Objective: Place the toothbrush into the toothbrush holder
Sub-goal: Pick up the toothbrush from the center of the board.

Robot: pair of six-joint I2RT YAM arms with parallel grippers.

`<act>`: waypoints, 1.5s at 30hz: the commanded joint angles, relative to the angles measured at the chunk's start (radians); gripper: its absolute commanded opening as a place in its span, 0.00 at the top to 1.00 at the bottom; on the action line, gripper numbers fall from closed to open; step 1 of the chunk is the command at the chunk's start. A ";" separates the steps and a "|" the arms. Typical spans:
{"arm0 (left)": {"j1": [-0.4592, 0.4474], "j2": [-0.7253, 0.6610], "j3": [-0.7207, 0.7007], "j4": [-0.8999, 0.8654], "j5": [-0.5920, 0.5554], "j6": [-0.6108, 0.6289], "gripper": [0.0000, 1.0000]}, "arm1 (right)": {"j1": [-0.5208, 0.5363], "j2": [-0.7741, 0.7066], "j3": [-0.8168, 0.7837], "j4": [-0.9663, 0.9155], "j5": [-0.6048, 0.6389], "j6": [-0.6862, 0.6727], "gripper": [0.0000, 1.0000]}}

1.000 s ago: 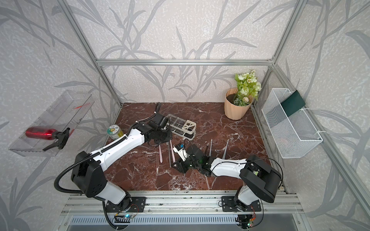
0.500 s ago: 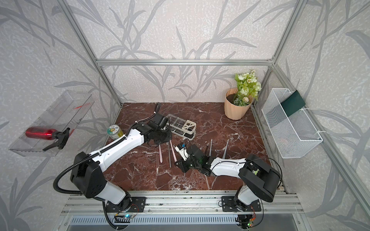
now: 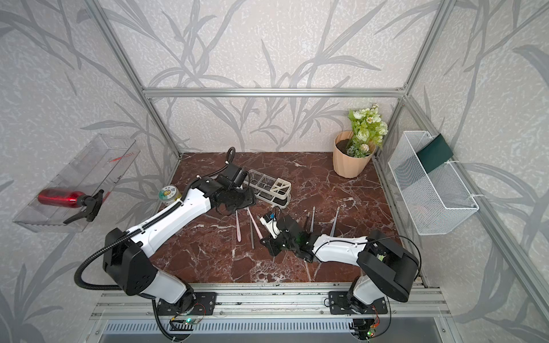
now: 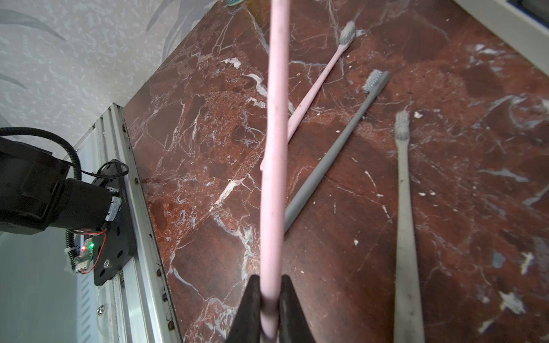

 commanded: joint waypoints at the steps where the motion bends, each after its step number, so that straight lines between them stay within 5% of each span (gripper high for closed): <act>1: 0.055 -0.022 0.078 -0.173 0.045 -0.002 0.34 | 0.004 -0.030 0.038 -0.047 0.038 -0.034 1.00; 7: 0.140 -0.014 0.069 -0.243 0.266 0.034 0.37 | 0.005 -0.050 0.037 -0.062 0.018 -0.067 1.00; 20: 0.189 0.034 0.038 -0.263 0.445 0.098 0.43 | 0.006 -0.049 0.042 -0.079 -0.061 -0.113 1.00; 45: 0.192 0.060 0.030 -0.280 0.460 0.142 0.79 | 0.006 -0.030 0.049 -0.074 -0.096 -0.112 1.00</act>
